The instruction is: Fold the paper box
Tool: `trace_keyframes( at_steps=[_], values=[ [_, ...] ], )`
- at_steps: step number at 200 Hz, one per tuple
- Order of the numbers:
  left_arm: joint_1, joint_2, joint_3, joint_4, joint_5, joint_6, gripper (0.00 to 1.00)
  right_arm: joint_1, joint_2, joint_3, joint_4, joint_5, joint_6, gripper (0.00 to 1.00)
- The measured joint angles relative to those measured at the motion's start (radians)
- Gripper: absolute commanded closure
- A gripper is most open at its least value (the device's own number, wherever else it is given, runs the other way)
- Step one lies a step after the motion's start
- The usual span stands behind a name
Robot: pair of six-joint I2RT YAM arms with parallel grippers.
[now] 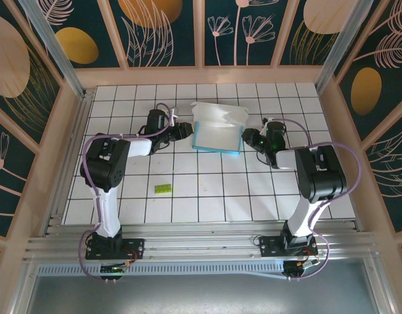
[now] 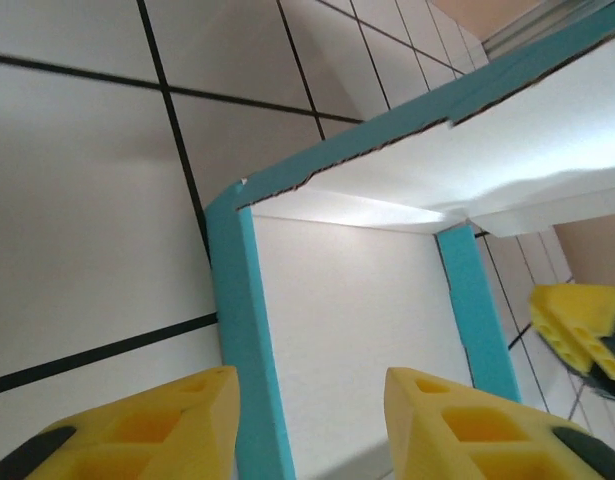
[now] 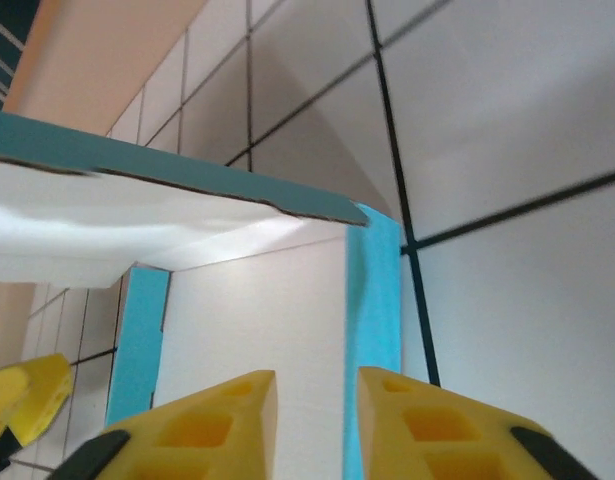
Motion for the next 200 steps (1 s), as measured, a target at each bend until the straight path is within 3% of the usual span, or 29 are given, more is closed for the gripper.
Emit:
trace_keyframes(
  at_steps=[17, 37, 73, 144, 200],
  values=[
    [0.000, -0.036, 0.006, -0.029, -0.057, 0.074, 0.56, -0.002, -0.043, 0.002, -0.016, 0.018, -0.068, 0.65],
    [0.001, -0.047, 0.047, -0.071, -0.107, 0.170, 0.52, -0.007, -0.051, 0.017, -0.046, 0.023, -0.141, 0.55],
    [0.005, -0.047, 0.081, -0.090, -0.103, 0.340, 0.45, -0.011, -0.050, 0.043, -0.071, 0.009, -0.256, 0.52],
    [0.006, 0.000, 0.166, -0.090, -0.011, 0.477, 0.44, -0.011, -0.049, 0.102, -0.066, 0.002, -0.366, 0.54],
    [0.006, 0.047, 0.225, -0.090, 0.032, 0.478, 0.50, -0.009, -0.035, 0.132, -0.058, -0.023, -0.403, 0.66]
  ],
)
